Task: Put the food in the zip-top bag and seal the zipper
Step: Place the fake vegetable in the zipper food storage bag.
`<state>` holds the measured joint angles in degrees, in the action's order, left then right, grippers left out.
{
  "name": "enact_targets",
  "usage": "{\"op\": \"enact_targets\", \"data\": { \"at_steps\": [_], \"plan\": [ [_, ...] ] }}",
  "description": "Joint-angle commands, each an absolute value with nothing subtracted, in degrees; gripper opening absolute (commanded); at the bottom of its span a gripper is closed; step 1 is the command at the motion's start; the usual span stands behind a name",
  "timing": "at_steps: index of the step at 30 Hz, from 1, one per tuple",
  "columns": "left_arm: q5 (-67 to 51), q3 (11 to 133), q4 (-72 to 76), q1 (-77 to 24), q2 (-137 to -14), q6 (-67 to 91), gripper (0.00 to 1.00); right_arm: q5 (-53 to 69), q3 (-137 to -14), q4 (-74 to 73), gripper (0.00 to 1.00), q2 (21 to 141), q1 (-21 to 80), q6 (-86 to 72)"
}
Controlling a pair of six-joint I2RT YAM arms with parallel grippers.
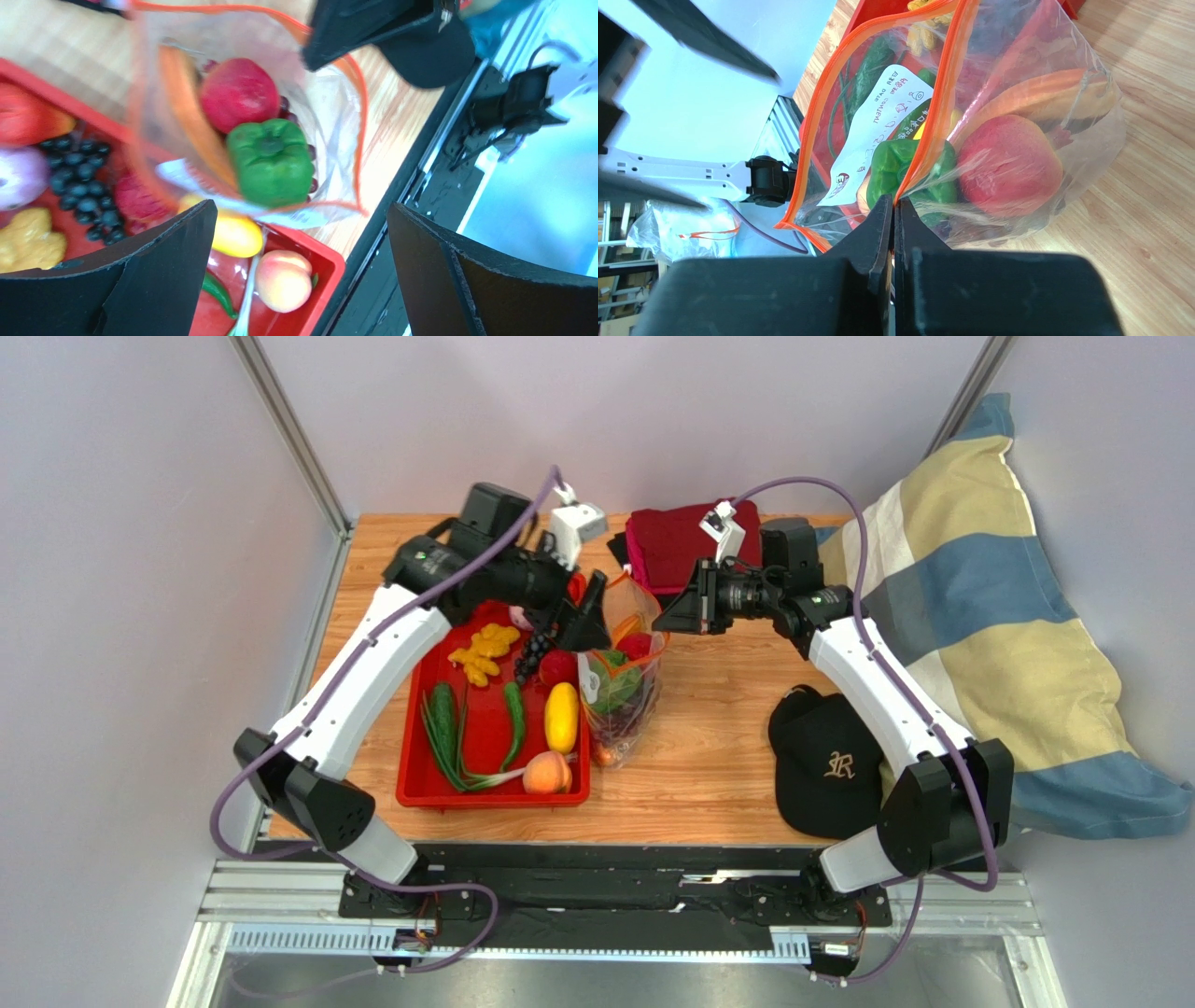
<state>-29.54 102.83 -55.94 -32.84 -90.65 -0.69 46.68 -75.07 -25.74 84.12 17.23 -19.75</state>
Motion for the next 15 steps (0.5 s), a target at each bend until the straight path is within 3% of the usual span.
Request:
{"op": "enact_targets", "data": {
  "at_steps": [1,4,8,15],
  "plan": [
    [-36.1,102.9,-53.7,-23.2,-86.6,-0.3,0.99,48.3,-78.0,-23.8,0.00,81.4,17.6,-17.1],
    [-30.8,95.0,-50.3,-16.4,-84.0,4.0,0.95,48.2,-78.0,-24.0,0.00,81.2,17.7,-16.7],
    [-23.5,81.8,-47.4,-12.9,-81.8,8.3,0.75,48.3,-77.5,-23.6,0.00,81.3,17.6,-16.7],
    [-23.4,74.3,-40.3,-11.7,-86.5,7.3,0.69,48.1,-76.8,-23.9,0.00,81.3,17.7,-16.4]
  ]
}}
